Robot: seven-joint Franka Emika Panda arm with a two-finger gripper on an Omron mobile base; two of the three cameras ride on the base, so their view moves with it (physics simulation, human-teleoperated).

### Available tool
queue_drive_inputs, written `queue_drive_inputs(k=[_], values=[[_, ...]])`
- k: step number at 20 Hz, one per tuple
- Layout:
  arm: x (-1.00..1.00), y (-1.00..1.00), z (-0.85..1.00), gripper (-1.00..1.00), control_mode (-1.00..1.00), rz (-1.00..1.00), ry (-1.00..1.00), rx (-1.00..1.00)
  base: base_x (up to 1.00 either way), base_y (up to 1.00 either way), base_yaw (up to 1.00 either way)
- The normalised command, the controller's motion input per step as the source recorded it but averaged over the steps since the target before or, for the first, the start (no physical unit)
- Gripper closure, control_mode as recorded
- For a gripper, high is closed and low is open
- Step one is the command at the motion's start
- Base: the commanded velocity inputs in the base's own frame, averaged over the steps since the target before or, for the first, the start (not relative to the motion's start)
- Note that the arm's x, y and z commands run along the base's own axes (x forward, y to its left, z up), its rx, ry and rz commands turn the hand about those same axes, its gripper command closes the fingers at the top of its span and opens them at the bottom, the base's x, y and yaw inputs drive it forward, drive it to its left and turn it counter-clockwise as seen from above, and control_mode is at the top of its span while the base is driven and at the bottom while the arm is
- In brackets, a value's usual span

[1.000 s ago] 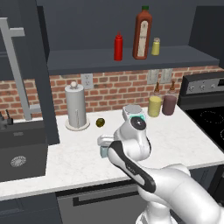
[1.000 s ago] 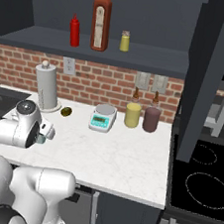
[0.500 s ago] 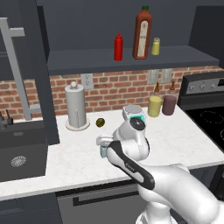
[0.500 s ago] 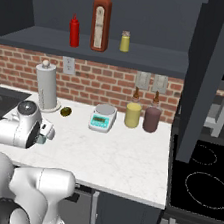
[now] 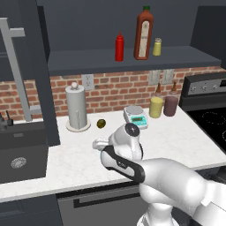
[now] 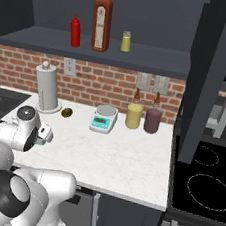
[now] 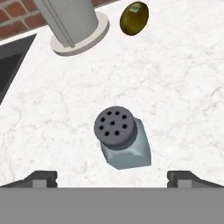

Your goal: Put the shaker and condiment bottle from the counter next to their counterparts in the cabinet.

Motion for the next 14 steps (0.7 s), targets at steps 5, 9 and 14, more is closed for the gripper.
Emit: queue_drive_inputs(k=[5, 9, 14], values=[[0.0, 0.0, 0.0, -1.0, -1.0, 0.0, 0.0, 0.01, 0.0, 0.0, 0.0], [0.31, 0.0, 0.0, -1.0, -1.0, 0.0, 0.0, 0.02, 0.0, 0.0, 0.0], [0.45, 0.0, -0.04, -1.0, -1.0, 0.0, 0.04, 0.0, 0.0, 0.0, 0.0]])
